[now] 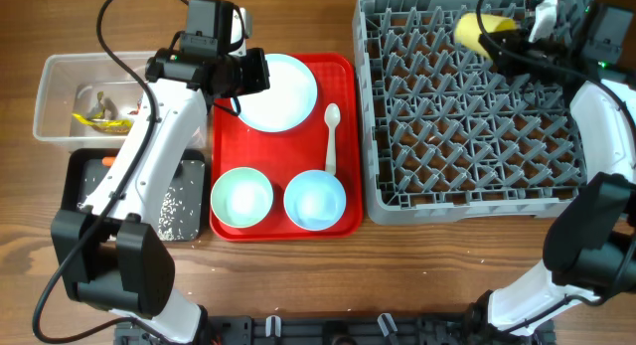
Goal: Sort waste into correct bins and load items into the dishwasher rack
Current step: 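Regrasp the yellow cup in the rack with the right gripper, then move the yellow cup left and set it upright in the rack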
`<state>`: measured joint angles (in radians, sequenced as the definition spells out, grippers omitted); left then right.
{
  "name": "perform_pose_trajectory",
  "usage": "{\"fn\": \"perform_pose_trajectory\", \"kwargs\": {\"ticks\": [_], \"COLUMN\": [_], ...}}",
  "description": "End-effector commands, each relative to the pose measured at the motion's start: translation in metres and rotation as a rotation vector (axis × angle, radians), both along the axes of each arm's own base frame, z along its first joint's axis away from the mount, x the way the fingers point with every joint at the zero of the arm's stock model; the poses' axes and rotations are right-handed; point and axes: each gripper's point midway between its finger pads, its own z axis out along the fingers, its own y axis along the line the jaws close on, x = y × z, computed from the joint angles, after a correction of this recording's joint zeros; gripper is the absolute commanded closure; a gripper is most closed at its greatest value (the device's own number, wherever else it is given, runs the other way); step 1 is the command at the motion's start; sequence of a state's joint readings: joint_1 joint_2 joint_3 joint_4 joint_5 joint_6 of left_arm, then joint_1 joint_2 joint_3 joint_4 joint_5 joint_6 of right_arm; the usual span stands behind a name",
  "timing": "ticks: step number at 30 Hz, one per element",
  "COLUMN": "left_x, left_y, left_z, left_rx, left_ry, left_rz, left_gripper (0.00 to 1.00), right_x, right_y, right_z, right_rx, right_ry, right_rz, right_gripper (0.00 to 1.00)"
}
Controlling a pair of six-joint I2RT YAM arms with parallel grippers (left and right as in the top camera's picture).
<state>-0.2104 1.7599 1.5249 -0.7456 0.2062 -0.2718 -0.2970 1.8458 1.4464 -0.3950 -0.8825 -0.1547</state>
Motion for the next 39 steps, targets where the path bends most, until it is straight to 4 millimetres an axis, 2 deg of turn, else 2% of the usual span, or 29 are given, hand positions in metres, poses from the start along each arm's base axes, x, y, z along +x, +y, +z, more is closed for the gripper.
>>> {"fn": "perform_pose_trajectory", "kwargs": {"ticks": [1, 5, 13, 18, 21, 26, 33, 39], "left_x": [0.0, 0.0, 0.0, 0.0, 0.0, 0.0, 0.0, -0.001], "left_y": [0.0, 0.0, 0.0, 0.0, 0.0, 0.0, 0.0, 0.0], "left_z": [-0.003, -0.003, -0.002, -0.002, -0.003, -0.003, -0.003, -0.003], "left_rx": [0.008, 0.008, 0.008, 0.008, 0.008, 0.008, 0.008, 0.009], "left_ry": [0.004, 0.004, 0.003, 0.003, 0.003, 0.004, 0.004, 0.007], "left_rz": [0.0, 0.0, 0.0, 0.0, 0.0, 0.0, 0.0, 0.0], "left_gripper": [0.89, 0.89, 0.89, 0.89, 0.89, 0.89, 0.89, 0.89], "right_x": [-0.013, -0.02, -0.038, -0.036, -0.03, -0.02, -0.015, -0.018], "right_y": [0.021, 0.032, 0.055, 0.066, 0.072, 0.078, 0.066, 0.061], "right_z": [0.03, 0.023, 0.011, -0.011, -0.021, -0.053, -0.091, -0.103], "right_rx": [0.095, 0.137, 0.402, 0.457, 0.421, 0.314, 0.171, 0.134], "right_ry": [-0.071, -0.117, -0.242, -0.234, -0.202, -0.063, 0.089, 0.148], "right_rz": [0.119, 0.223, 0.512, 0.565, 0.542, 0.435, 0.306, 0.271], "right_gripper": [0.96, 0.96, 0.96, 0.96, 0.96, 0.96, 0.96, 0.96]}}
